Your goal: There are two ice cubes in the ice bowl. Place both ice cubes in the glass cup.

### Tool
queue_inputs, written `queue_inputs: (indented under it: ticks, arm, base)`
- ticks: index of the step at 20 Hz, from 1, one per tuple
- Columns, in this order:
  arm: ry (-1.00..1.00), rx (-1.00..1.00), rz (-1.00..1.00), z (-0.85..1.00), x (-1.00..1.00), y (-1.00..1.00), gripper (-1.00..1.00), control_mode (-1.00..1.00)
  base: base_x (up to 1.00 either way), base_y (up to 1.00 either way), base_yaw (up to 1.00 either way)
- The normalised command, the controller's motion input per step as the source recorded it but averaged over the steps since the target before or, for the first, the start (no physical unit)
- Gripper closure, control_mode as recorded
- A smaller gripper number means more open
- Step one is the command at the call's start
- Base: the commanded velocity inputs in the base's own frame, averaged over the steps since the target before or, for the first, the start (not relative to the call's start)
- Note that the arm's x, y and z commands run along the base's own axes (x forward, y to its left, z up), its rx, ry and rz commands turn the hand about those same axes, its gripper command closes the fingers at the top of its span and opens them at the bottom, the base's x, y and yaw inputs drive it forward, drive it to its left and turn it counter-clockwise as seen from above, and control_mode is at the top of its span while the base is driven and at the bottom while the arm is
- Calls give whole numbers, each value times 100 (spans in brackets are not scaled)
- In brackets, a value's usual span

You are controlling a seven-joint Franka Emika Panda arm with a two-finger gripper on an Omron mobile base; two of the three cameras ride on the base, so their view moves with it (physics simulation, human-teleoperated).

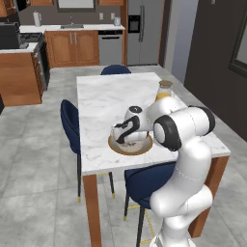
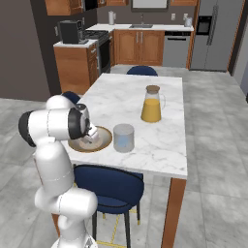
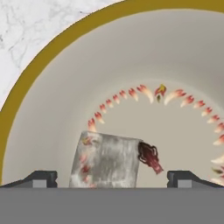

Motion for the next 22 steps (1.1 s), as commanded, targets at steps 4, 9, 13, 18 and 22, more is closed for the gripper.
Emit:
queue_inputs:
  ticks: [4, 9, 13, 18, 22]
  arm:
    - [0, 0, 0, -11, 16, 0, -100, -100]
    - [3, 0, 0, -13, 6, 1, -100, -100]
    - [9, 0, 0, -6, 4, 1, 100, -100]
    - [1, 0, 0, 0, 0, 0, 100, -100]
    - [-1, 0, 0, 22, -4, -2, 100, -100]
  base:
    - [0, 0, 0]
    - [0, 0, 0]
    - [0, 0, 0]
    - [0, 0, 0]
    - [0, 0, 0]
